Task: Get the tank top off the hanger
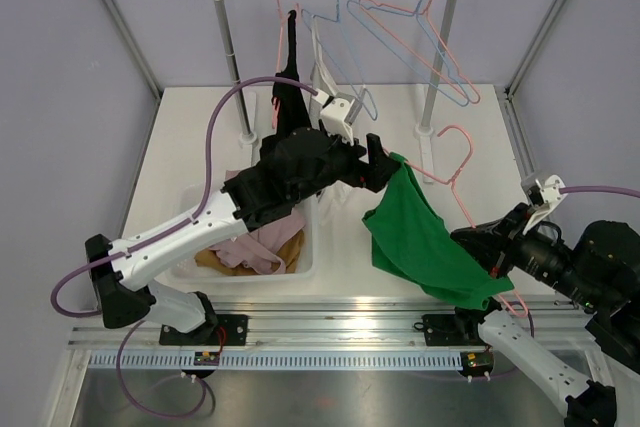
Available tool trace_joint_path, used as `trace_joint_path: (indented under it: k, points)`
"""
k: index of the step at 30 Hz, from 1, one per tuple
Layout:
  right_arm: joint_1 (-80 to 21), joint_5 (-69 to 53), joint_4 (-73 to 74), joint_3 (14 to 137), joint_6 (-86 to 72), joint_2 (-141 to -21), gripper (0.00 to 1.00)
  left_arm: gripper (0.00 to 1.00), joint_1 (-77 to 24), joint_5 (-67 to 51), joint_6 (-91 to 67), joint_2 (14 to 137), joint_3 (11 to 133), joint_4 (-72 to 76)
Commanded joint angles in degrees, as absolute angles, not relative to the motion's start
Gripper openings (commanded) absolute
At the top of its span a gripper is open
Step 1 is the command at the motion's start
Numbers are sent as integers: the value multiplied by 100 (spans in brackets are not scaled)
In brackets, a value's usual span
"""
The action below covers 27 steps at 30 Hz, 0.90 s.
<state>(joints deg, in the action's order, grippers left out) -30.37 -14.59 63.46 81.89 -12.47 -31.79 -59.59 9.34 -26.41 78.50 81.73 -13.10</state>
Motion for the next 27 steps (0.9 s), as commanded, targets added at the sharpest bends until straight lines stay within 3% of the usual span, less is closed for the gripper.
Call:
trace_joint_path:
  k: [1, 11, 17, 22, 25, 27]
  points:
    - [-3059, -1740, 6231, 8165, -1292, -3085, 0, 86, -6003, 668, -2733, 7980, 8490, -773]
    - [-3059, -844, 5977, 7919, -1424, -3067, 0, 83, -6029, 519, -2865, 7858, 8113, -493]
    - [-3059, -1230, 5625, 7822, -1477, -3120, 0, 81, -6082, 501, -2839, 8059, 8244, -571]
    - [-3067, -1326, 5581, 7928, -1529, -3146, 0, 64, -6082, 615, -2813, 8182, 8279, -694]
    - [-3059, -1424, 5511, 7875, -1547, -3164, 0, 45, -6082, 737, -2760, 8262, 8349, -790]
    - [-3059, -1441, 5502, 7831, -1538, -3181, 0, 45, -6082, 756, -2716, 8262, 8350, -782]
